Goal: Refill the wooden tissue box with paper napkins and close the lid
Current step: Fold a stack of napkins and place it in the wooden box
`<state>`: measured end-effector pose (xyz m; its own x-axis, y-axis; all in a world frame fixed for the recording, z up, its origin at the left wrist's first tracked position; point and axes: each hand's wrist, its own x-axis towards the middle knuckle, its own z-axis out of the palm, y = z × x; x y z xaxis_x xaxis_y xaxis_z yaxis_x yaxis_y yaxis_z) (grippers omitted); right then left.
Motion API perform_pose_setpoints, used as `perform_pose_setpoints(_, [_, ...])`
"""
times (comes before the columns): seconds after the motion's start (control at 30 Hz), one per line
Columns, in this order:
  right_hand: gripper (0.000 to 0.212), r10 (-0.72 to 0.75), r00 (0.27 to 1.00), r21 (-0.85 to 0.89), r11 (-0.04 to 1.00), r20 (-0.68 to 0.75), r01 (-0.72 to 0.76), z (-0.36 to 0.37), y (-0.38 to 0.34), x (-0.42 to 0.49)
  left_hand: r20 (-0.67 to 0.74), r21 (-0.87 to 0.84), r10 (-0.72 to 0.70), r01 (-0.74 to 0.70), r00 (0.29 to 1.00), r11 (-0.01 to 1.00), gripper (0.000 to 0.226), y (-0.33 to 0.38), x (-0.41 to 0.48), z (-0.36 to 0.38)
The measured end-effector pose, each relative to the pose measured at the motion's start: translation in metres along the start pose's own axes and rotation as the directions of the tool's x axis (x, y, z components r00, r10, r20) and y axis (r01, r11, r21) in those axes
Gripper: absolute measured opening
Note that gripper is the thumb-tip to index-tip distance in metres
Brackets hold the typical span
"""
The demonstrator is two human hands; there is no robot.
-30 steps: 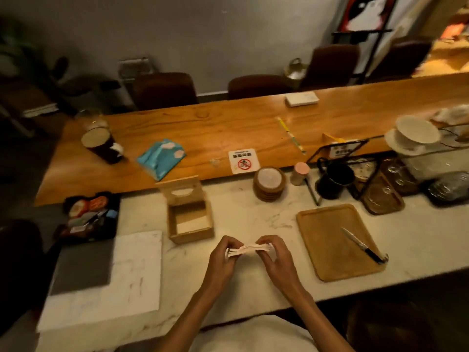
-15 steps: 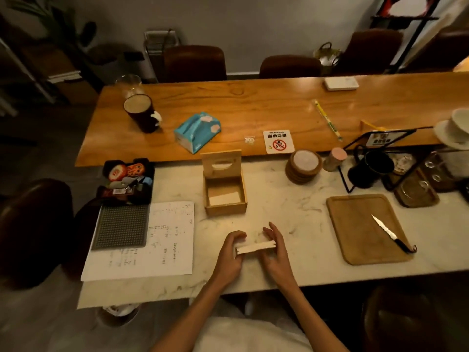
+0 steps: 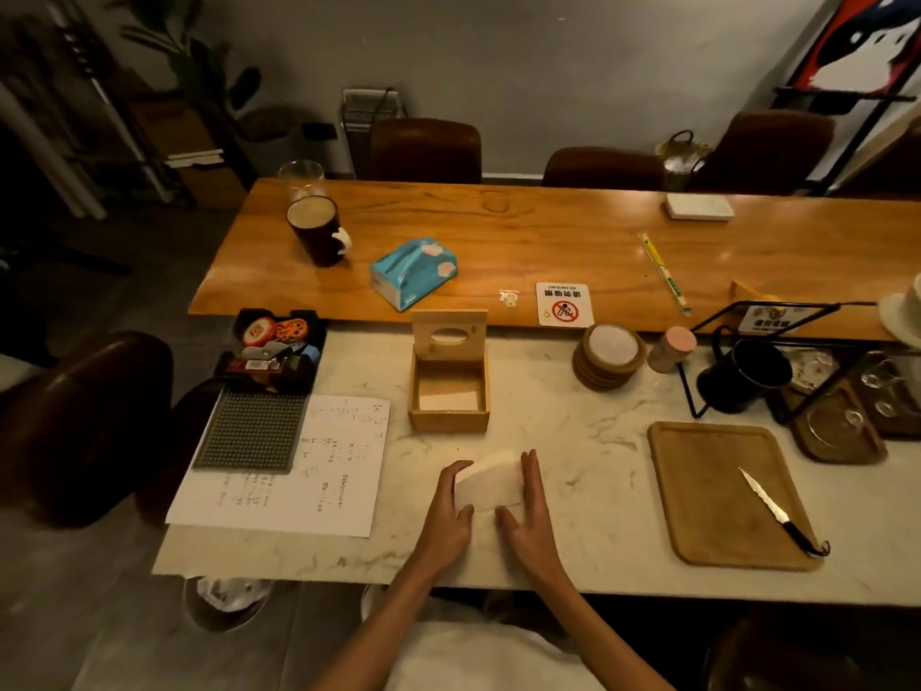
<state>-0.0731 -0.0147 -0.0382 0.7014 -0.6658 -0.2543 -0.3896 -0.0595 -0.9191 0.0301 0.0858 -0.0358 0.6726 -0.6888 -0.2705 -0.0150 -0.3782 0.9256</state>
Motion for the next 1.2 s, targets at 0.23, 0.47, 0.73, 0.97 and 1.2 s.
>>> perform_pose_setpoints(0.23, [0.054,-0.133,0.991,-0.052,0.99,-0.014,0.132,-0.019,-0.007,0.013,-0.077,-0.033,0.008,-0.01,0.997,0.999,0.019,0.001,0.003,-0.01])
perform_pose_setpoints(0.47, [0.015,-0.245,0.956,-0.267,0.922,0.16,0.281,-0.031,-0.006,0.024,-0.02,0.001,0.135,-0.135,0.991,0.991,0.023,-0.001,0.001,-0.021])
perform_pose_setpoints(0.73, [0.067,-0.135,0.966,-0.21,0.961,0.221,0.182,-0.022,-0.006,0.02,0.029,0.007,0.096,-0.096,0.995,0.995,0.056,-0.004,0.0,-0.018])
perform_pose_setpoints(0.97, [0.079,-0.119,0.94,-0.194,0.963,0.318,0.188,-0.018,-0.004,0.024,0.081,-0.014,0.056,-0.056,0.995,0.998,0.066,-0.003,0.001,-0.01])
perform_pose_setpoints(1.2, [0.083,-0.146,0.932,-0.258,0.936,0.332,0.238,-0.018,-0.015,0.032,0.094,0.014,0.021,-0.022,0.995,1.0,0.064,-0.007,0.009,-0.013])
